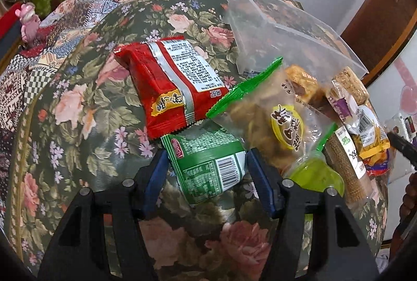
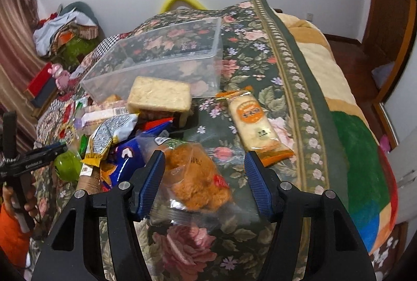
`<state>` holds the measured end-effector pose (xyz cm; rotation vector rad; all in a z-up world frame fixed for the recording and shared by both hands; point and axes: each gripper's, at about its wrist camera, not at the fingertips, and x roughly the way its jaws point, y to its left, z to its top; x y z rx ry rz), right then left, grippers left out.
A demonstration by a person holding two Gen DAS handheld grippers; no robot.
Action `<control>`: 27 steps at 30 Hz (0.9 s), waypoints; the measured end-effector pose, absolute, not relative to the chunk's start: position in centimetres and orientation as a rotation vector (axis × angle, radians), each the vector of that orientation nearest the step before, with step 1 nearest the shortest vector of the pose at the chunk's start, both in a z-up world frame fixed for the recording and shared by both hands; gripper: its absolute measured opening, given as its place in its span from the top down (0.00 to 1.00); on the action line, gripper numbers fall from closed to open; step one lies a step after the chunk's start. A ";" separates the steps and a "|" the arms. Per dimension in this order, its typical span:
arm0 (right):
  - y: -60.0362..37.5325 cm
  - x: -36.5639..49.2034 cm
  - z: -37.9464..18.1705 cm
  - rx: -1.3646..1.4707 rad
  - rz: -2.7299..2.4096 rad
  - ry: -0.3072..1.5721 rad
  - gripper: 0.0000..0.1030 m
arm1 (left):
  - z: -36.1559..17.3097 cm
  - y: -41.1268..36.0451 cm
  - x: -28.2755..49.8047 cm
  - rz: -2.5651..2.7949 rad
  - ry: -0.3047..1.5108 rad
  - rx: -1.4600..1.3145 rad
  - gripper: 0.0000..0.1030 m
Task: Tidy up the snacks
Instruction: 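Grasp the green snack packet with the left tool while the right tool grasps the orange fried-snack bag, then carry both packets over the clear box and open both tools to drop them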
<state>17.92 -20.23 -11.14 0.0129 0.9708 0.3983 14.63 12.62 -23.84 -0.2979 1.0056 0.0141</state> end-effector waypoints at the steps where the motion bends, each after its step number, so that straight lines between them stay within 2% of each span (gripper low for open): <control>1: -20.0 18.1 -11.4 0.018 0.418 0.988 0.40 | -24.0 12.5 14.6 0.014 1.005 -0.297 0.39; 8: -19.7 18.5 -12.4 0.039 0.425 1.013 0.27 | -24.2 12.4 14.5 0.025 0.986 -0.293 0.39; 10: -19.5 18.5 -12.5 0.030 0.428 1.019 0.26 | -24.1 12.2 14.3 0.017 0.984 -0.281 0.48; 18: -19.7 18.5 -13.1 0.040 0.451 1.033 0.27 | -23.0 11.9 13.2 0.013 0.973 -0.254 0.63; 19: -19.7 18.7 -13.4 0.051 0.466 1.050 0.27 | -22.7 11.9 13.0 0.010 0.970 -0.252 0.64; 21: -19.6 18.9 -14.0 0.063 0.479 1.083 0.40 | -22.1 11.7 12.6 0.013 0.959 -0.239 0.67; 27: -19.8 18.2 -13.5 0.058 0.435 1.050 0.50 | -19.9 11.2 11.3 0.014 0.907 -0.200 0.69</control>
